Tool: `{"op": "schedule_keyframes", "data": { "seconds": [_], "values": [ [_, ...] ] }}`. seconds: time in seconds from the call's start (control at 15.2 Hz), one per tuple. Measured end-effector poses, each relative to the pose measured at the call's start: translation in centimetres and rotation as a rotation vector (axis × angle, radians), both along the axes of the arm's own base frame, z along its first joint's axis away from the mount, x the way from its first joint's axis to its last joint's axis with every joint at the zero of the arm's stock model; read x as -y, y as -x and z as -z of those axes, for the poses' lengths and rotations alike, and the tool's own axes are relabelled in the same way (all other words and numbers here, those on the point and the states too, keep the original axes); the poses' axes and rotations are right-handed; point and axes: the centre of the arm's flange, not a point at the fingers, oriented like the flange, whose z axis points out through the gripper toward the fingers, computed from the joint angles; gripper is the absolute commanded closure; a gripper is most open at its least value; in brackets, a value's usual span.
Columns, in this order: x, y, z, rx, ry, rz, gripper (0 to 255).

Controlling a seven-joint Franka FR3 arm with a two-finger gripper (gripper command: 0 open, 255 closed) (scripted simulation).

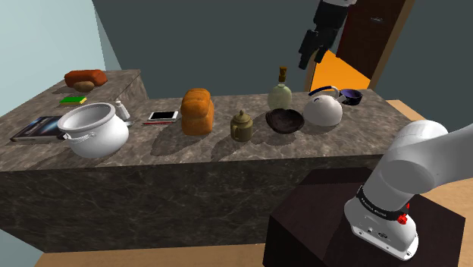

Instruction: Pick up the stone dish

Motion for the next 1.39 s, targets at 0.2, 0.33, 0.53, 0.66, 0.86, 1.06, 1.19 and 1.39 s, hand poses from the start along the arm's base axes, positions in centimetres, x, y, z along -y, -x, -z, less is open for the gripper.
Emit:
{"op": "schedule_keyframes", "data": {
  "seconds": [0.2,0.33,0.53,0.66,0.86,1.06,1.19,1.39],
  "values": [
    [-0.5,-0.9,1.2,-0.007,0.016,0.030,0],
    [-1.2,-2.7,3.3,-0.018,0.039,0.074,0],
    [-2.3,-4.9,6.3,-0.033,0.076,0.147,0],
    [-2.3,-6.6,8.4,-0.044,0.101,0.198,0],
    [-3.0,-9.1,11.5,-0.059,0.140,0.272,0],
    [-2.9,-11.7,15.1,-0.076,0.177,0.347,0],
    [-2.8,-13.2,17.3,-0.086,0.202,0.397,0],
    [-2.4,-15.7,20.9,-0.102,0.240,0.471,0]
  ]
}}
